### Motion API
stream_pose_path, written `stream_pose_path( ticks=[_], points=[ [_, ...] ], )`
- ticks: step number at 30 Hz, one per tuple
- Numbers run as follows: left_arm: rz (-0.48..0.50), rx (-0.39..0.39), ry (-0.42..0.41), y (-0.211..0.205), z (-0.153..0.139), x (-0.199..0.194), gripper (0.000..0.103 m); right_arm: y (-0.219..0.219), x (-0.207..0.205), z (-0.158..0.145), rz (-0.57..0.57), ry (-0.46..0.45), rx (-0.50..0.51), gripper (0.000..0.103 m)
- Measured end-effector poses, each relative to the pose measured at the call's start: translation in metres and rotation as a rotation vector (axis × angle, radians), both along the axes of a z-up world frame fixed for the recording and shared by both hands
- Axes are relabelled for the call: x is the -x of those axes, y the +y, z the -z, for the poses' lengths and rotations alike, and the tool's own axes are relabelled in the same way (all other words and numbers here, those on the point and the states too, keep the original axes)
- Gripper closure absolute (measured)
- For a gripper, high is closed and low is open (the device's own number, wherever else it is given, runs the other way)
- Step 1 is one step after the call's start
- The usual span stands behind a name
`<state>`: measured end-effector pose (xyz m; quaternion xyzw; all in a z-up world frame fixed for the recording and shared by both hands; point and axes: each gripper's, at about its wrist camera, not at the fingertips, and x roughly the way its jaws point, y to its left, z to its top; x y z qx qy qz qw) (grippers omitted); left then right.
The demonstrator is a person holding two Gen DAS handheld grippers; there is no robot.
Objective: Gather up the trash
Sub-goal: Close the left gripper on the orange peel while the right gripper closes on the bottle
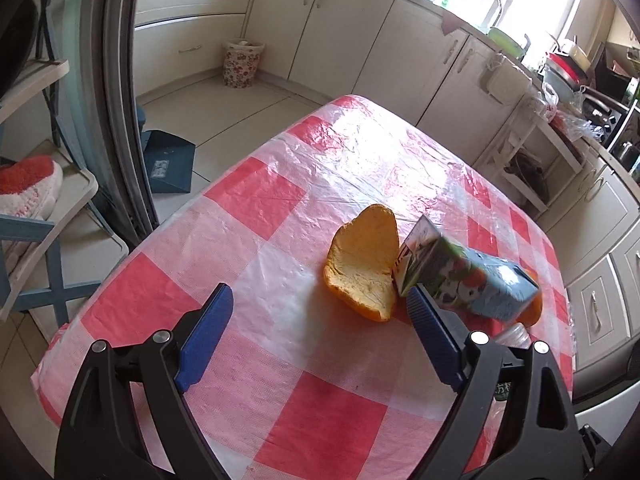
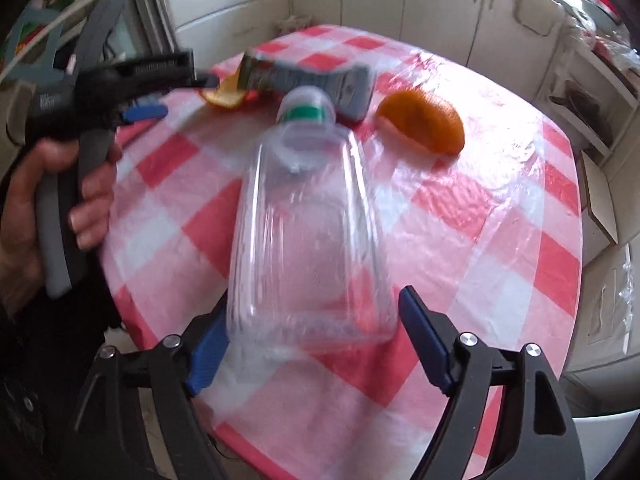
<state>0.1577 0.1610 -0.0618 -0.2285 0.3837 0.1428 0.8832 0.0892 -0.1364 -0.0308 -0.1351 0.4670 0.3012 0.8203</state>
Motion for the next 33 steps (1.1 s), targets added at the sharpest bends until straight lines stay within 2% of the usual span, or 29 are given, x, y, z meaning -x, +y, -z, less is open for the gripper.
stream_pose_path(
  ticks=[1, 3, 5, 8, 9, 10, 14, 18, 23, 27, 29, 30, 33],
  points=[
    [-0.005, -0.006, 0.004, -0.002, 0.000, -0.002, 0.020, 0.000, -0.001, -0.003, 0.010, -0.016, -0.014, 0.024],
    [0.006, -0.031, 0.012, -0.008, 0.000, -0.008, 0.039, -0.002, -0.002, -0.006, 0.027, -0.040, -0.026, 0.024],
    [0.032, -0.056, 0.027, -0.015, 0.002, -0.015, 0.073, -0.009, -0.004, -0.010, 0.059, -0.048, -0.065, 0.024],
    [0.037, -0.069, 0.032, -0.018, 0.003, -0.020, 0.092, -0.009, -0.011, -0.011, 0.077, -0.060, -0.082, 0.026],
    [0.039, -0.070, 0.030, -0.018, 0.002, -0.019, 0.094, -0.009, -0.012, -0.011, 0.077, -0.064, -0.081, 0.030],
    [0.040, -0.070, 0.031, -0.017, 0.001, -0.017, 0.095, -0.009, -0.011, -0.010, 0.073, -0.057, -0.085, 0.037],
    [0.060, -0.072, 0.028, -0.020, -0.004, 0.002, 0.097, -0.009, -0.004, -0.011, 0.052, -0.050, -0.067, 0.040],
    [0.104, -0.059, 0.023, -0.028, -0.009, 0.030, 0.098, -0.022, 0.004, -0.011, 0.076, -0.051, -0.044, 0.041],
    [0.204, -0.053, 0.001, -0.056, -0.012, 0.065, 0.097, -0.047, 0.008, -0.013, 0.152, -0.033, -0.040, 0.041],
    [0.299, -0.074, -0.009, -0.083, -0.013, 0.075, 0.097, -0.062, 0.016, -0.014, 0.195, -0.023, -0.043, 0.040],
    [0.317, -0.072, -0.007, -0.090, -0.011, 0.078, 0.096, -0.065, 0.020, -0.013, 0.206, -0.024, -0.046, 0.035],
    [0.322, -0.070, -0.003, -0.092, -0.010, 0.077, 0.095, -0.066, 0.021, -0.013, 0.207, -0.030, -0.046, 0.033],
    [0.326, -0.079, 0.004, -0.096, -0.005, 0.076, 0.073, -0.068, 0.022, -0.013, 0.215, -0.049, -0.048, 0.029]
  ],
)
